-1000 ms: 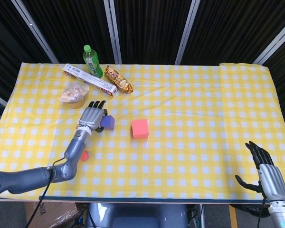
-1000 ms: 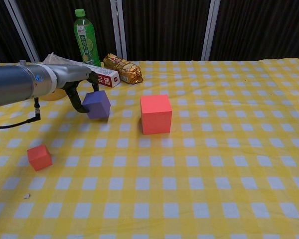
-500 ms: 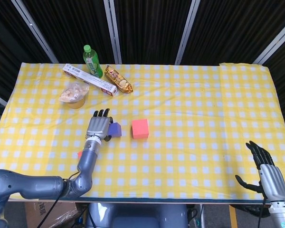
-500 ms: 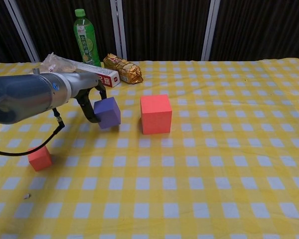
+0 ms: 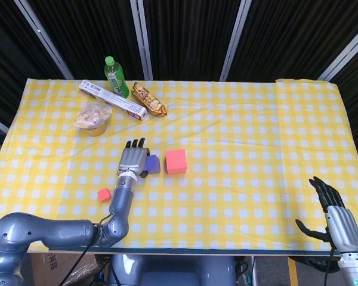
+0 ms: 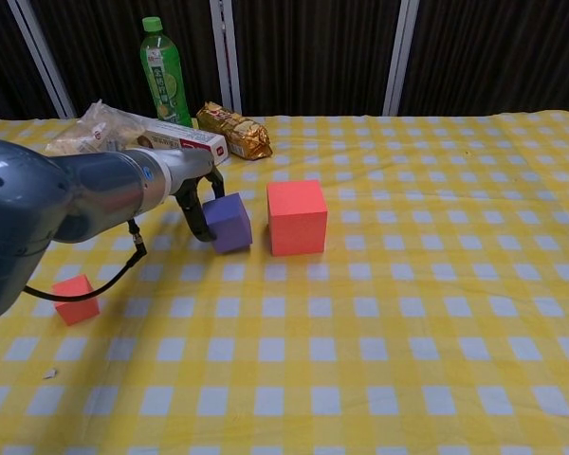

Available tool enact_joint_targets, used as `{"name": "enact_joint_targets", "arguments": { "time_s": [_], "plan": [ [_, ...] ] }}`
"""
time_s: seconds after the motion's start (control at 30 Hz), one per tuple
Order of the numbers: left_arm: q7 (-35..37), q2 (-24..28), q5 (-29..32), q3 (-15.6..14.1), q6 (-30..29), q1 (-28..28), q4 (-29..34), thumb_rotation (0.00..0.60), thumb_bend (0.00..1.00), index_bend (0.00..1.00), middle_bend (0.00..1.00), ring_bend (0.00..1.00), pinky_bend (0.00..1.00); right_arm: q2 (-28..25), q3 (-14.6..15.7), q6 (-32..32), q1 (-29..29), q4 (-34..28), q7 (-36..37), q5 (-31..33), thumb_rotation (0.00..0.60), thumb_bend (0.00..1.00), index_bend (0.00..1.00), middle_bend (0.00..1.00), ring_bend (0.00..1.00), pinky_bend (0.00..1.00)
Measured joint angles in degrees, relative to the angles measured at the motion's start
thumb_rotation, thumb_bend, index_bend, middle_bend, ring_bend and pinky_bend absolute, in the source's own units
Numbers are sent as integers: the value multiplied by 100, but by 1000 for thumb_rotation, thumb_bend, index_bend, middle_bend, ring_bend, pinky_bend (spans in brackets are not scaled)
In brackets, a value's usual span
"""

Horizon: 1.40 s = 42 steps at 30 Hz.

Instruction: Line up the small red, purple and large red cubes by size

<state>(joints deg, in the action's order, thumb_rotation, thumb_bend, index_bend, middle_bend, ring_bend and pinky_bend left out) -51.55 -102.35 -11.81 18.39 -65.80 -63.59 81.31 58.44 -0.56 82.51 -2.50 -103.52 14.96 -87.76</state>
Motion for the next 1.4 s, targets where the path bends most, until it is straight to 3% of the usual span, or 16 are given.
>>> {"name": "enact_joint_targets", "arguments": {
  "time_s": [0.57,1.4],
  "plan": [
    [-184,-212,54,148,152,-120,-263,600,390,442,0,0,28,-14,3,-5,-5,-6,38,-8,600,307,0,0,0,0],
    [-178,40,-19,120,343,4,2,600,335,200,0,0,10,-16,14,20,4,-15,19,-39,600,308,0,0,0,0]
  ]
}}
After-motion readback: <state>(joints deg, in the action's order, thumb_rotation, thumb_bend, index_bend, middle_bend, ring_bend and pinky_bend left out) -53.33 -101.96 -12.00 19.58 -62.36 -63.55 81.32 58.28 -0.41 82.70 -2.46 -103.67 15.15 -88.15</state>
